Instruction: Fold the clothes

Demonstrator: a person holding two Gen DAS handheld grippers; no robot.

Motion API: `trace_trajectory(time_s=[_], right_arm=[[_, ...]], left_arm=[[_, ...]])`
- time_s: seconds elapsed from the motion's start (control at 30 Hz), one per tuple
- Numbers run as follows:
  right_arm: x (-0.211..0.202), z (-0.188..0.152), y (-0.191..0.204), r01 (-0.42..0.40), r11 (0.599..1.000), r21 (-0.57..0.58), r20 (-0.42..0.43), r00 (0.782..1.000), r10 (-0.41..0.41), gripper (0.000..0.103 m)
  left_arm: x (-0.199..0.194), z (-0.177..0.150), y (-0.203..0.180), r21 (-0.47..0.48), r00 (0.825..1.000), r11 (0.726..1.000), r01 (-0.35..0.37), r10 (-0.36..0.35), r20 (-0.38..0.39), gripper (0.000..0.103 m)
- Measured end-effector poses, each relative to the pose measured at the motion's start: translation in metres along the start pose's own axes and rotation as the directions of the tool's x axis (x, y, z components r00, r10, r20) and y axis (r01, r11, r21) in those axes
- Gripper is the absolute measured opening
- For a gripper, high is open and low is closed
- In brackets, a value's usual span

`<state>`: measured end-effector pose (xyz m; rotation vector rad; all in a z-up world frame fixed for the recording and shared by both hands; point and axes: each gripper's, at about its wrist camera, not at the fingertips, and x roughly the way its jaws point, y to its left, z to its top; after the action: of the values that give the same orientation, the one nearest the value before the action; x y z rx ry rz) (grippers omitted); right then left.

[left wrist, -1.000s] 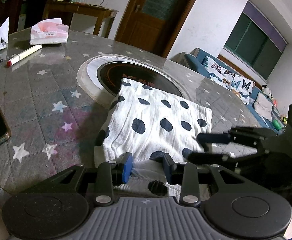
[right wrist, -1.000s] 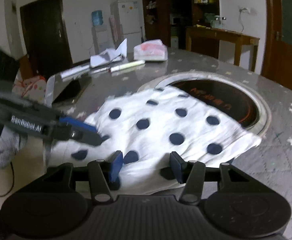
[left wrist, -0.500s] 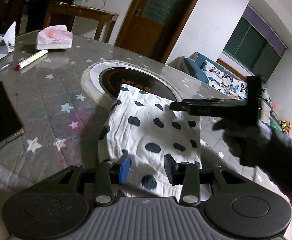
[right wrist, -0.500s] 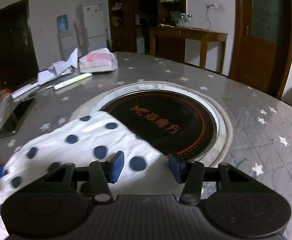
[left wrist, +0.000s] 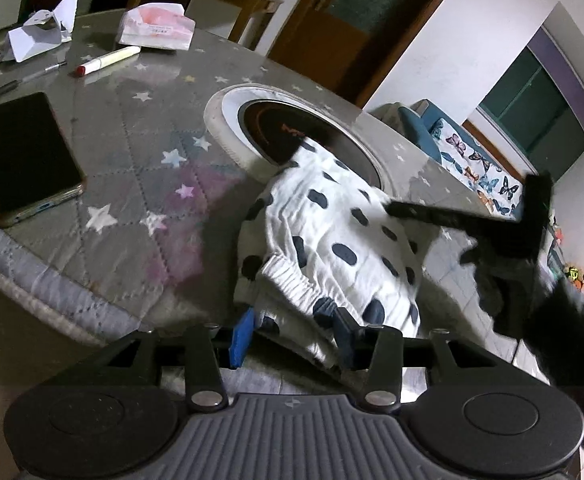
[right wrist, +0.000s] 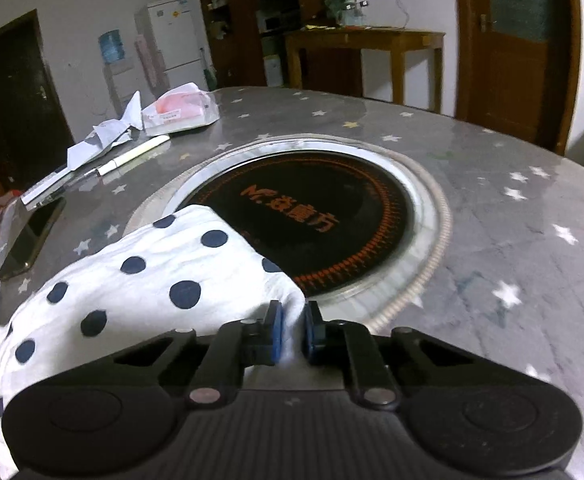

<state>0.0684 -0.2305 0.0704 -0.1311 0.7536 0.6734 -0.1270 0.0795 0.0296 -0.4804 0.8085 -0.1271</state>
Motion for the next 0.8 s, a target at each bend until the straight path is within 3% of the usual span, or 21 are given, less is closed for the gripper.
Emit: trace_trajectory(time_s=[0.23,0.47,0.63,0.73,0.8], right_arm=[[-0.048,-0.04,-0.022,0.166,0.985,0.056,0.019,0.986,-0.167,0.01],[-0.091,-0.083,-0.039,0.361,0.921,0.143,0.027,0.929,-0.368,0.01],[-0.117,-0.107,-0.051,0.435,0.871,0.229,0.026,0.891,-0.452,0.011],[-0.131,-0.112,-0.052,0.449,0.862,0.237,0.041,0.881,-0.47,0.015],[-0.139,-0.11,-0.044,0.436,0.874,0.213,0.066,0.886,-0.459,0.017]], left_arm=[[0.032,0.021,-0.012,0.021,0.999,0.999,0.041,-0.041,-0.011,0.046],[0.084,0.049,-0.048,0.095,0.995,0.991,0.095,-0.092,-0.036,0.043],[0.118,0.063,-0.077,0.158,0.991,0.979,0.127,-0.117,-0.07,0.043],[0.125,0.067,-0.087,0.18,0.991,0.976,0.123,-0.111,-0.076,0.044],[0.121,0.068,-0.089,0.19,0.992,0.974,0.119,-0.109,-0.065,0.046]])
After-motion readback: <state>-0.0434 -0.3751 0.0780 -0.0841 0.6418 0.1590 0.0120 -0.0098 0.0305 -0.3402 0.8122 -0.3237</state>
